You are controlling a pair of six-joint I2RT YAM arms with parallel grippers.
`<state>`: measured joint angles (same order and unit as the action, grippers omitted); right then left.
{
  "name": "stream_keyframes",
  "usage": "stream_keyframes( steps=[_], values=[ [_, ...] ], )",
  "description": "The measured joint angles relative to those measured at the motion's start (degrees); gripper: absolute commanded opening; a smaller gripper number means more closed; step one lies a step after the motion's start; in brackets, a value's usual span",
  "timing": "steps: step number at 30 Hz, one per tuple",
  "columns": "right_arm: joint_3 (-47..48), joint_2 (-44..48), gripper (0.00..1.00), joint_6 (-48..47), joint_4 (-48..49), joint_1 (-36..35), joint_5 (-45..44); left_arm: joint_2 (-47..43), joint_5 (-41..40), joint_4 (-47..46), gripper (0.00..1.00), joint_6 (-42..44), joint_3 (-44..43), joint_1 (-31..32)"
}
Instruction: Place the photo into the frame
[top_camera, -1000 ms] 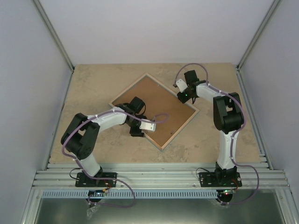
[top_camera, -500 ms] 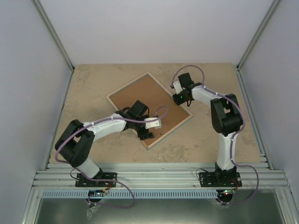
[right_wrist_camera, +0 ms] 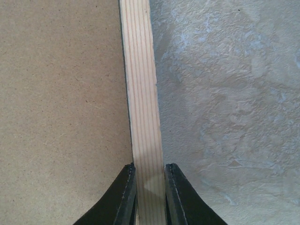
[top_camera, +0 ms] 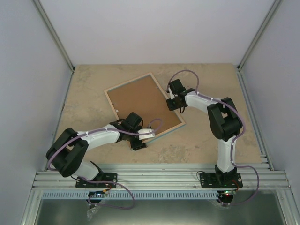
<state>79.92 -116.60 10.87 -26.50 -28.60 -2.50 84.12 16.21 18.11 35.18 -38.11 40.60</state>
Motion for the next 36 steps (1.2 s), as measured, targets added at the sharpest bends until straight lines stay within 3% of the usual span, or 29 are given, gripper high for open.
stream_keyframes(
  steps=[14,16,23,29,31,36],
  values=[
    [-0.9,0.3,0.00,1.0,1.2,0.0,-0.1,0.7,-1.1,-2.3,0.69,3.7,0.3,0.8],
    [-1.0,0.4,0.00,1.0,1.2,0.0,-0.1,1.7,-1.1,-2.4,0.65,4.9,-0.5,1.6],
    [-1.6,0.6,0.00,1.0,2.1,0.1,-0.1,3.3,-1.0,-2.3,0.34,8.4,-1.9,3.3],
    [-1.7,0.7,0.00,1.0,2.1,0.1,0.0,2.8,-1.2,-2.4,0.25,9.2,-1.7,3.2],
    [-1.8,0.8,0.00,1.3,2.1,0.1,0.1,2.7,-1.5,-2.3,0.27,8.8,-1.7,3.0],
    [-2.0,0.8,0.00,1.5,2.2,0.2,0.3,2.6,-1.4,-1.9,0.54,8.9,-1.6,3.1]
  ],
)
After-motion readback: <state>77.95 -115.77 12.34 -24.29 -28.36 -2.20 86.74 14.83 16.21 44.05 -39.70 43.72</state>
